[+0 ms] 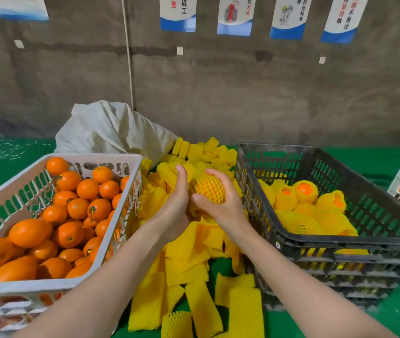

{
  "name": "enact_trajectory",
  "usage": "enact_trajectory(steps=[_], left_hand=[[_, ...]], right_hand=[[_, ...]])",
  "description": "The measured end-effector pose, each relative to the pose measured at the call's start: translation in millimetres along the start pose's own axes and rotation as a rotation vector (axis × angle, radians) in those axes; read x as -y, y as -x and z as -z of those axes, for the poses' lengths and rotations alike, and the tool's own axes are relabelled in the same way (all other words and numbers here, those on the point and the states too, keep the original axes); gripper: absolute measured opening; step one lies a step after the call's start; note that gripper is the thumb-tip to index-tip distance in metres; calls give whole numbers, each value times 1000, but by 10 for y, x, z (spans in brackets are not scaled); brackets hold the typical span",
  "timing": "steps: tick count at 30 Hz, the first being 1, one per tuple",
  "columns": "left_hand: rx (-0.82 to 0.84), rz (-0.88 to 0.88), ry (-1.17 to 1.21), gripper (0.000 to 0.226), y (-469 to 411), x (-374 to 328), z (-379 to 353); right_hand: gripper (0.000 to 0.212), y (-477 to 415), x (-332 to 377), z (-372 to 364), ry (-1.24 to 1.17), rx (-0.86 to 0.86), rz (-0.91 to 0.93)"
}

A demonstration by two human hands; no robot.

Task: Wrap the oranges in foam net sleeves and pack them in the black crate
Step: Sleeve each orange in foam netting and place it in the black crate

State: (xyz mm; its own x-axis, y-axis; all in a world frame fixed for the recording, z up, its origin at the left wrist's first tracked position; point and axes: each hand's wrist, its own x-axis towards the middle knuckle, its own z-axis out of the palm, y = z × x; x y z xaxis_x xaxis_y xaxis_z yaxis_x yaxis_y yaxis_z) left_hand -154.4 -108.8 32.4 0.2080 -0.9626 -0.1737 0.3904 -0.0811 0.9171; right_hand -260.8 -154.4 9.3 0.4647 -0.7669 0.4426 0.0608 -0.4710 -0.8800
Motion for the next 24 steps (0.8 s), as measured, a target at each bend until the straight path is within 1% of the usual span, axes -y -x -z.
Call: enact_trajectory(steps=[3,6,7,10,12,14,17,19,20,21,24], left_hand=[[-49,-39,91,70,-88,62,-312],[-122,-128,170,47,-178,182,-633],[-116,-178,126,40,-215,233,-730],[-108,-342,-182,21,-407,431,-1002],[-166,-424,-474,15,-600,547,-1172],[-176,-498,-839,16,-790,639,-1351],[-41,-552,-1366,23,-968,717,-1546],[80,-539,-1687,28,-1027,757,-1609],[131,-526,-1791,29,-1047,769,-1616],[164,-519,-1836,28,-1067,781,-1610],[171,-547,-1828,17,-1074,786,-1564]], right_hand=[[54,-65,36,270,116,-79,73],[58,-135,47,573,255,-201,145],[60,-166,37,699,252,-249,144],[65,-273,-60,1138,261,-394,70],[63,-353,-166,1418,323,-458,-30],[60,-446,-285,1673,396,-473,-115],[60,-614,-470,1972,528,-421,-214],[60,-777,-597,2090,636,-371,-267],[60,-877,-667,2122,692,-336,-289],[60,-985,-748,2139,758,-289,-309],[62,-1273,-1013,2131,944,-107,-386]])
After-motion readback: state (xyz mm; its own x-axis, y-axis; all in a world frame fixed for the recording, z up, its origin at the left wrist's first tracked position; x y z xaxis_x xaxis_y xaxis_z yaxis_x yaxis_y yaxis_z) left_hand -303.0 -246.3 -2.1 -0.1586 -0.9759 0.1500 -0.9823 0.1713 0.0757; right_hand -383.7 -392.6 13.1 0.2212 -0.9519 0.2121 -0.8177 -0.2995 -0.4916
